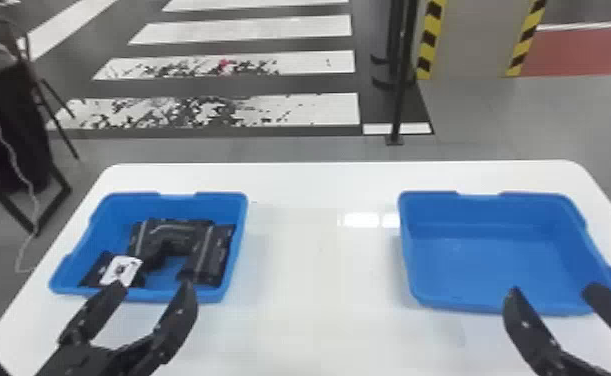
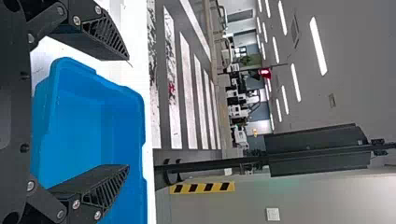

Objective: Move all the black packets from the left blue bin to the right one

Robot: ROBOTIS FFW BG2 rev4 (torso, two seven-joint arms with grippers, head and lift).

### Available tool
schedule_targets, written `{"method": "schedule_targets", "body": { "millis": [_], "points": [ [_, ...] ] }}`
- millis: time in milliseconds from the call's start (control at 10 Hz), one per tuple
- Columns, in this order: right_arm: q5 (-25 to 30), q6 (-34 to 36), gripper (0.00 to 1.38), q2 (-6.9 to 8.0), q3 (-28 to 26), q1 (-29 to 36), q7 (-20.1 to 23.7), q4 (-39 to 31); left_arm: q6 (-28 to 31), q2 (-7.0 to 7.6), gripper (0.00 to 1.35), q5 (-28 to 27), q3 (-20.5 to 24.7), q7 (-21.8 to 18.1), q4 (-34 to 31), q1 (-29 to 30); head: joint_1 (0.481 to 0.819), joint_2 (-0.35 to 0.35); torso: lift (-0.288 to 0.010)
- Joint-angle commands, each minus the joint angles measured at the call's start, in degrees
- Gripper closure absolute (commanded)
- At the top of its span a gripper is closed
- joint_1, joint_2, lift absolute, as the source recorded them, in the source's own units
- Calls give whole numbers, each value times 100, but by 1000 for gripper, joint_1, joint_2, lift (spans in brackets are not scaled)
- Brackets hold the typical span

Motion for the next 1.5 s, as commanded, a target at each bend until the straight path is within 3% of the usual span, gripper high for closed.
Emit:
{"method": "schedule_targets", "body": {
  "millis": [0, 300, 600, 1000, 1200, 1400],
  "points": [
    [3, 0, 214, 0, -1, -3, -7, 0, 70, 0, 101, 39, 0, 0, 0, -13, 695, 106, -154],
    [-20, 0, 214, 0, -1, -3, 1, 14, 731, 26, 101, 27, 194, 0, 0, -365, 695, 108, -154],
    [-20, 14, 213, 0, 10, -3, 1, 28, 1687, 141, 104, -144, 446, 0, 42, -998, 695, 122, -154],
    [-42, 14, 214, 0, 10, -45, 1, 85, 2447, 229, 116, -190, 880, 0, 745, -2024, 695, 175, -154],
    [-77, 14, 214, 0, 10, -45, 1, 99, 2784, 466, 121, 27, 754, -18, 1336, -2643, 695, 203, -154],
    [-88, 14, 214, 9, 10, -59, 1, 113, 3459, 624, 133, 130, 686, -105, 1898, -3276, 695, 186, -154]
  ]
}}
